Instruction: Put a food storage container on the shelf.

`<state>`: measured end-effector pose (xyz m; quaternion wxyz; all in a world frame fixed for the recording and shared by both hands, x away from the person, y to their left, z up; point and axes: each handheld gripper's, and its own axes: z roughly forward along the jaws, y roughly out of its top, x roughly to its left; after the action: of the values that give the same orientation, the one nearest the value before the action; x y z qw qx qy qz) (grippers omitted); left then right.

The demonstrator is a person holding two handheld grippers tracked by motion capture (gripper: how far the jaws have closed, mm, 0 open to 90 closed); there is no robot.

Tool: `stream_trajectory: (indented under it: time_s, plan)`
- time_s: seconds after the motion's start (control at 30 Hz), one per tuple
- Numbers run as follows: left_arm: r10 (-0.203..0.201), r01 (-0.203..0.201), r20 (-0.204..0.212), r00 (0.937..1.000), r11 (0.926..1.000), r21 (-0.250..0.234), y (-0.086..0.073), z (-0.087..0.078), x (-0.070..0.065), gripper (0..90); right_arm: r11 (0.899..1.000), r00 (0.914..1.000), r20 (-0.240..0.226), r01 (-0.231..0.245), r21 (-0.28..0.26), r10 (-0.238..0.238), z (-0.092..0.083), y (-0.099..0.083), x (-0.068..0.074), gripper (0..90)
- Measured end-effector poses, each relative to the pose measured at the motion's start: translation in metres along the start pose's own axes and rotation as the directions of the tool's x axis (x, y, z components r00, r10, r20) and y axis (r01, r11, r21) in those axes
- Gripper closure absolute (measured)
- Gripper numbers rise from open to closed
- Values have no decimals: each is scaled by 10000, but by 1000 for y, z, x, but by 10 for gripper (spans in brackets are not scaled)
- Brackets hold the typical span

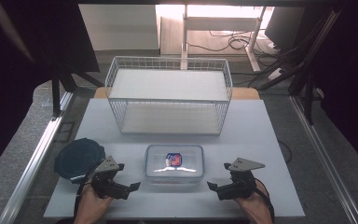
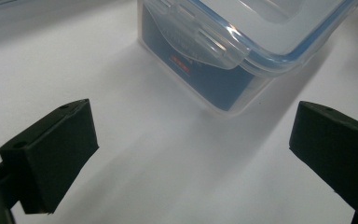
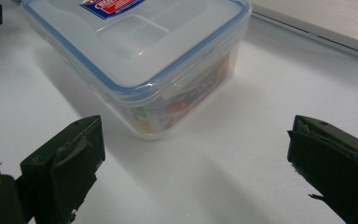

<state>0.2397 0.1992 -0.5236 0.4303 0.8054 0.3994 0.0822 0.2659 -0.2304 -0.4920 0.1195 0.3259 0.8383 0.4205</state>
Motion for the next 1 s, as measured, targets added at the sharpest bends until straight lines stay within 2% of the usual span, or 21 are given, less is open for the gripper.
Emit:
stream_trajectory:
  time_s: [0.13, 0.37, 0.43, 0.57, 0.6, 0.73, 0.77, 0.8, 0.83, 1.0]
  plan:
    - [-92, 92, 116, 9999, 10000, -7, -1, 2, 1, 1, 9998, 9999, -24, -140, -112, 140, 1, 0, -3, 30]
    - [218, -220, 292, 9993, 9997, 51, 4, 8, -4, 2, 10000, 10000, -69, 43, -61, -44, 4, 2, -1, 25]
    - [141, -145, 333, 9993, 9998, 122, 7, 10, -4, 3, 9998, 9999, -26, 171, -68, -171, 4, 4, -1, 23]
    - [-34, 32, 428, 9991, 10000, 49, 17, 12, 0, 6, 10000, 10000, 12, 76, -63, -76, 6, 9, -1, 25]
    - [-164, 164, 461, 9988, 9999, -10, 23, 13, 2, 10, 10000, 10000, 46, -5, 11, 5, 9, 13, -1, 25]
    - [-178, 174, 429, 9989, 9998, 104, 31, 16, 3, 23, 9994, 9997, 130, -191, 286, 187, 14, 17, -1, 26]
    - [-258, 249, 656, 9975, 9996, 150, 35, 18, 3, 20, 9981, 9998, 57, -209, 573, 206, 19, 20, -2, 20]
    - [-258, 249, 656, 9975, 9996, 150, 35, 18, 3, 19, 9972, 9998, 4, -213, 722, 213, 22, 22, -1, 19]
    - [-278, 250, 830, 9962, 9991, 337, 39, 21, 4, 15, 9959, 9996, -84, -272, 867, 281, 24, 23, -1, 15]
    - [-167, 121, 897, 9958, 9986, 517, 50, 24, 3, 19, 9928, 9976, -368, -539, 1068, 581, 28, 31, -1, 16]
